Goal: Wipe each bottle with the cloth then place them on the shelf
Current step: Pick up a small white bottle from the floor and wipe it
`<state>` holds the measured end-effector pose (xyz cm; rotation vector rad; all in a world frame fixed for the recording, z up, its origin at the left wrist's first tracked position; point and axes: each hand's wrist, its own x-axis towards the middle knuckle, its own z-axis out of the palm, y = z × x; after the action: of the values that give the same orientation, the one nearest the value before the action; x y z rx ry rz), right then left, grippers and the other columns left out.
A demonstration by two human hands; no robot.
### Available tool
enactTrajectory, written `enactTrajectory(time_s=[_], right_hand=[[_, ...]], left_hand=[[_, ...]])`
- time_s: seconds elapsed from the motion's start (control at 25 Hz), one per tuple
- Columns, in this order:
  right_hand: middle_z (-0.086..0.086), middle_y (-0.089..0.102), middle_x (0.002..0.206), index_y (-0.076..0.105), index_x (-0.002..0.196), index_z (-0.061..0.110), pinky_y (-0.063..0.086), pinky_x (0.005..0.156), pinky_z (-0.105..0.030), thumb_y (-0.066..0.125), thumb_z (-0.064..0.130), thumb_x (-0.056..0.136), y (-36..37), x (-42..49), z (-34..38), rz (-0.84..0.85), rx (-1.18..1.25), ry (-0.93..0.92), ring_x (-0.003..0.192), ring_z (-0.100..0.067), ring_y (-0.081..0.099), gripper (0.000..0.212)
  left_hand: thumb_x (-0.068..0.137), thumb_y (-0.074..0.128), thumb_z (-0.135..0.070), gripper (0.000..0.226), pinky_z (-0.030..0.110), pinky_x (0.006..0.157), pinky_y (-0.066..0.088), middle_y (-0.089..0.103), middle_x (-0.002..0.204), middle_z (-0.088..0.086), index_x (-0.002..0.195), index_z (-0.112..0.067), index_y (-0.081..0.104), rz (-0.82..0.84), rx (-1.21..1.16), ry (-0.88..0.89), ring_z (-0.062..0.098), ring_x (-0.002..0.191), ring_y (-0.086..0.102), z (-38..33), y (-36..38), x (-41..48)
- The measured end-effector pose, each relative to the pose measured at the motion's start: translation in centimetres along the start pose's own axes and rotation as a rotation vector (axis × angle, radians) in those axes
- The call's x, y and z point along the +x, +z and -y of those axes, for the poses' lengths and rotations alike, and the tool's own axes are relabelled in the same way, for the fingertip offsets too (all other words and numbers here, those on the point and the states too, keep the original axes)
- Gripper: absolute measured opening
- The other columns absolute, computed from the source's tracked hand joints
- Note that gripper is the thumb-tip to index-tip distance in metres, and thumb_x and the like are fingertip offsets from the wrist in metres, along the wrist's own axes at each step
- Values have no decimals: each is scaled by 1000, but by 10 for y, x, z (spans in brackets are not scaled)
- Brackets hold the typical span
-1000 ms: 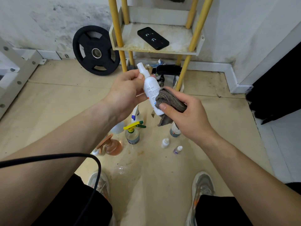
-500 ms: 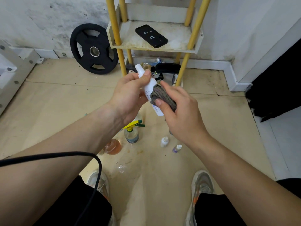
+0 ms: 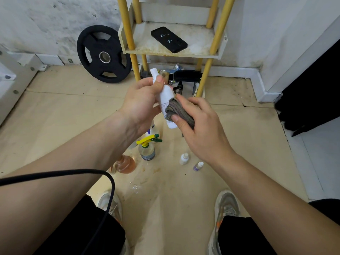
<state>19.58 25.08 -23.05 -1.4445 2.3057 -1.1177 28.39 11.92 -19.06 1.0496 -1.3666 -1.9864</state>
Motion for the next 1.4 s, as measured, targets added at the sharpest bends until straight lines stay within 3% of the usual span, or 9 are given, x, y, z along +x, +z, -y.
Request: enactTrajectory(time_s=[0.12,0.24,0.4,0.6,0.8,0.96,1.16,1.32,1.4], right_hand=[[1,51,122,54,145,23,47,90,-28,64,29,97,2,-2,-1,-45,-32,-8,107,-14,54,49],[1,56,118,53,144,21,45,85,-25,66,28,96,0,0,3,-108,3,-4,103,-16,57,50],[1,61,117,57,127,22,48,78,-32,67,28,94,-2,5,7,-122,-32,-32,100,-18,59,35],[2,58,116,62,122,18,46,77,-27,68,25,93,5,-3,0,-54,-50,-86,95,-14,58,31],[-2,60,113,63,120,16,39,77,-20,68,24,92,0,0,3,-112,-12,-99,97,-14,56,30],[-1,61,106,62,116,22,42,76,-22,66,27,93,-2,4,3,-100,86,-45,92,-15,58,24],[4,62,102,60,114,25,41,73,-18,69,27,91,1,-4,-5,-18,130,15,91,-11,56,24],[2,60,107,61,114,21,40,78,-11,73,22,89,3,-4,-6,-81,130,7,94,-10,55,28],[2,60,108,61,114,21,43,78,-14,73,21,88,6,-5,-5,-105,142,21,94,-9,55,29]], left_hand=[[102,56,-30,24,33,86,54,72,86,-1,90,-17,71,-29,150,-14,13,81,66,5,-1,0],[101,57,-32,24,39,97,50,75,95,4,94,-19,75,-13,279,-5,16,91,64,12,0,-2],[105,51,-24,26,29,83,58,75,96,9,103,-10,73,12,281,16,12,82,66,10,0,-2],[106,47,-19,28,12,59,52,72,70,-11,91,-13,69,-49,228,56,-3,59,66,-4,-11,2],[107,44,-20,29,15,69,55,72,95,8,114,-5,68,107,298,24,5,72,69,4,-9,-2],[108,42,-18,31,17,73,56,72,101,7,123,-4,65,110,298,53,6,79,70,-3,-11,3],[108,41,-17,28,16,64,56,75,76,-10,118,-8,66,6,184,30,-2,68,69,-11,-15,4],[107,44,-18,28,22,77,60,71,112,3,123,-7,64,7,122,38,11,90,69,-6,-9,5],[106,48,-21,25,22,78,59,68,107,4,117,-8,65,30,119,70,11,87,67,-3,-7,5]])
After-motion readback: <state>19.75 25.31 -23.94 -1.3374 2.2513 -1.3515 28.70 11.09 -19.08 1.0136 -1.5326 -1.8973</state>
